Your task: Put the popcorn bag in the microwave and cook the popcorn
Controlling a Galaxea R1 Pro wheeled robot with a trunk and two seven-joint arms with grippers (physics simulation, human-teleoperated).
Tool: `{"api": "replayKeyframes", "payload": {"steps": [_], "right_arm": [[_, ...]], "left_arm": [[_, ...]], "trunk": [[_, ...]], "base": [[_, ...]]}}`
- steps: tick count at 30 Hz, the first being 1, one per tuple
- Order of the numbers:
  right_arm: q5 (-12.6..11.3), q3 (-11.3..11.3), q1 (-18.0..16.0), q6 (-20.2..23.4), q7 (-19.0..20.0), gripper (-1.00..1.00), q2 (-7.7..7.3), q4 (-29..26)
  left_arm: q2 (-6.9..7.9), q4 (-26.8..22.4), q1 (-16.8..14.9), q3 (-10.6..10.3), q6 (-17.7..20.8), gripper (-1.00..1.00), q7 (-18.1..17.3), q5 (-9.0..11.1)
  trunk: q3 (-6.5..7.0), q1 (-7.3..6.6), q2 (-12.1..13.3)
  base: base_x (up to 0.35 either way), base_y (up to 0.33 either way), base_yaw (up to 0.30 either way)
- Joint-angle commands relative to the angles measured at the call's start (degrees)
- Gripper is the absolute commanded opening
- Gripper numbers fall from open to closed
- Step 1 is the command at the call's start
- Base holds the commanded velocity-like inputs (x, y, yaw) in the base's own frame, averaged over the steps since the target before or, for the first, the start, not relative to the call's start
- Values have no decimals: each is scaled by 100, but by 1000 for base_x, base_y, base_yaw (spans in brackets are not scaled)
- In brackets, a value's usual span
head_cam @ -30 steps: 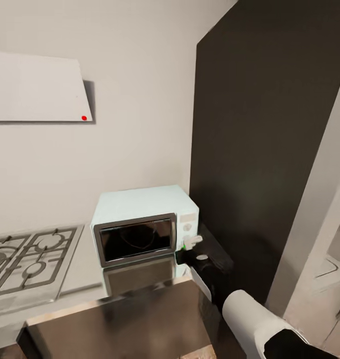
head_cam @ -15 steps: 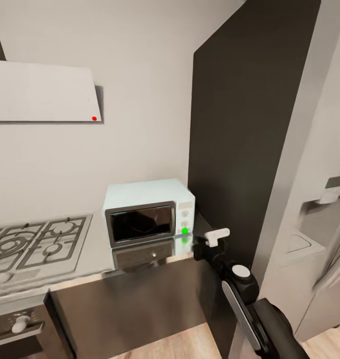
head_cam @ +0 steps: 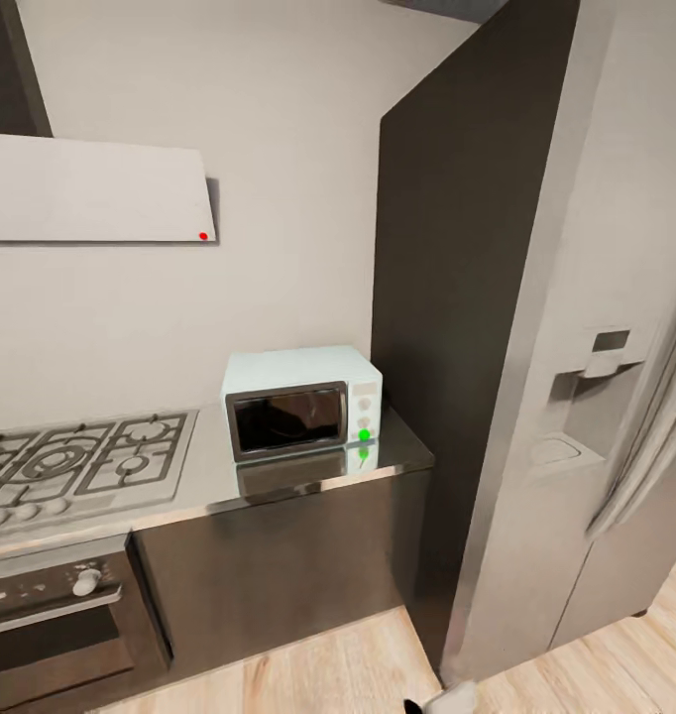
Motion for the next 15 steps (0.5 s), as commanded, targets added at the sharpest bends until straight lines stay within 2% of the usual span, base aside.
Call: {"api": "replayKeyframes", "payload": {"steps": [1, 3, 5, 6, 8, 11, 13, 15], "right_arm": [[-54, 3, -7, -173, -40, -100, 7, 587], [-60, -23, -103, -486, -38, -100, 26, 1591], [-67, -34, -138, -648, -39, -100, 30, 2059], [-74, -44, -147, -705, -46, 100, 29, 2211], [-92, -68, -153, -731, -59, 100, 30, 2497], [-122, -182, -156, -735, -67, 100, 29, 2891], [-130, -434, -160, -711, -105, 100, 23, 3140], [-115, -795, -189, -542, -181, 100, 4, 3543]], "left_arm": [[-7, -6, -19, 31, 9, 100, -60, 67], [-7, 26, -65, 44, 9, 100, -60, 83], [-7, 121, -82, 58, 15, 100, -45, 101], [-7, 188, -86, 63, 17, 100, -31, 109], [3, 302, -89, 76, 24, 100, -14, 113], [109, 495, -88, 82, 26, 100, -1, 112], [194, 650, -90, 83, 42, 100, 1, 112], [264, 845, -90, 76, 83, 100, 12, 112]], "trunk": [[-7, -1, -9], [-7, -1, -9], [-7, -1, -9], [-7, -1, -9], [-7, -1, -9], [-7, -1, -9], [-7, -1, -9], [-7, -1, -9]], "base": [[-298, 0, 0], [-121, 0, 0], [-35, 0, 0], [-14, 0, 0], [-5, 0, 0], [-1, 0, 0], [0, 0, 0], [0, 0, 0]]}}
